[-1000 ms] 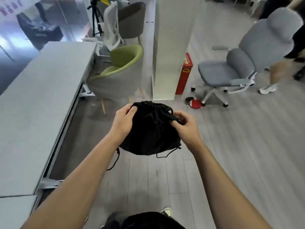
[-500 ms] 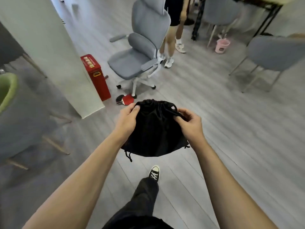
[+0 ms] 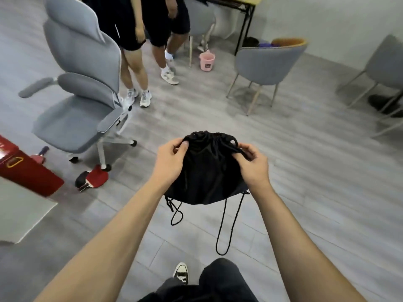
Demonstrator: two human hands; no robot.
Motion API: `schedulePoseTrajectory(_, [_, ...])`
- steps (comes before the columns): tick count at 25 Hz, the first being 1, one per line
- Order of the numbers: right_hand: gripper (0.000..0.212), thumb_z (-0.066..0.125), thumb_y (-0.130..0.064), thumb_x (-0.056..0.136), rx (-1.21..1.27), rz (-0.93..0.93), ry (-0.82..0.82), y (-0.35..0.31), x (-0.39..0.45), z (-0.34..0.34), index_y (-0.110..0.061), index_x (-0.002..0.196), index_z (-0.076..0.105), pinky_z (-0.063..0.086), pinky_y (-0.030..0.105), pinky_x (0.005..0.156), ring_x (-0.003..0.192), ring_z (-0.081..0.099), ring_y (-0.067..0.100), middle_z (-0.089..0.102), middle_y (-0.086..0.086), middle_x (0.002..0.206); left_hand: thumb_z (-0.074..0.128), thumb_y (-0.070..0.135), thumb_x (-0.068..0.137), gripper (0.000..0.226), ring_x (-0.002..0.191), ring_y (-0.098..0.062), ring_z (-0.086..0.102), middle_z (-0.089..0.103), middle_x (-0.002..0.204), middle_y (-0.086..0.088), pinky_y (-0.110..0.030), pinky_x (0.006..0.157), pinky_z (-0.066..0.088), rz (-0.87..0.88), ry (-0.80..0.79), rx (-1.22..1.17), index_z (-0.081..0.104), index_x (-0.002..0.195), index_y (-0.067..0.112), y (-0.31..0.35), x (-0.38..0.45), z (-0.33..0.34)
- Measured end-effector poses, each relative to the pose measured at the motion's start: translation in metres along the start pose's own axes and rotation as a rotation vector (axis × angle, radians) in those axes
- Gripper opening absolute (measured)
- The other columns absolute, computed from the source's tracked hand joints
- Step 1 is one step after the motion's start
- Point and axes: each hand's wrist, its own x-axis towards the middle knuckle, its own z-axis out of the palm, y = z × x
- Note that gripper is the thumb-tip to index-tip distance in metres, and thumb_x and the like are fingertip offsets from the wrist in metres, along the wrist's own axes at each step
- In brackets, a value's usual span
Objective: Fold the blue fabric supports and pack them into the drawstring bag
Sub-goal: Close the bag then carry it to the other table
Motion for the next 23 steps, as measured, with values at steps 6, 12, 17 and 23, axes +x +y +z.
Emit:
schedulePoseTrajectory(6, [0.027, 0.068, 0.007, 0.087, 0.047, -0.035, 0.069, -0.003, 0.131, -0.010, -0.020, 0.093, 0.071, 0.048, 0.008, 0.076, 0.080, 0.068, -0.008, 0.074, -0.008, 0.091, 0.064, 0.012, 0.095, 0.013, 0.075, -0.011, 0.059, 0.062, 0.079, -0.001, -0.026, 0.073, 0.046, 0.033, 0.083, -0.006, 0.052, 0.096, 0.017, 0.008, 0.131, 0.061])
schedulePoseTrajectory(12, [0.034, 0.069, 0.006, 0.086, 0.075, 0.003, -0.024, 0.009, 0.277, -0.021, -0.027, 0.086, 0.071, 0.050, 0.013, 0.078, 0.080, 0.069, -0.001, 0.075, -0.013, 0.083, 0.065, 0.013, 0.094, 0.013, 0.077, -0.005, 0.062, 0.067, 0.081, 0.002, -0.020, 0.076, 0.048, -0.005, 0.177, 0.034, 0.061, 0.089, 0.024, 0.008, 0.250, 0.125])
schedulePoseTrajectory(17, [0.033, 0.070, 0.002, 0.087, 0.076, 0.030, -0.141, 0.002, 0.378, -0.002, -0.030, 0.084, 0.071, 0.050, 0.012, 0.077, 0.082, 0.069, -0.001, 0.075, -0.014, 0.083, 0.060, 0.016, 0.099, 0.013, 0.082, -0.001, 0.065, 0.073, 0.090, 0.007, -0.020, 0.080, 0.052, -0.078, 0.296, 0.018, 0.065, 0.092, 0.026, 0.014, 0.327, 0.149])
schedulePoseTrajectory(23, [0.020, 0.068, 0.001, 0.089, 0.058, 0.003, -0.255, -0.006, 0.488, 0.050, -0.016, 0.099, 0.073, 0.048, 0.008, 0.078, 0.088, 0.069, -0.004, 0.076, -0.006, 0.096, 0.056, 0.016, 0.100, 0.011, 0.091, -0.007, 0.068, 0.074, 0.097, 0.001, -0.027, 0.087, 0.053, -0.094, 0.383, 0.033, 0.066, 0.099, 0.022, 0.004, 0.430, 0.143])
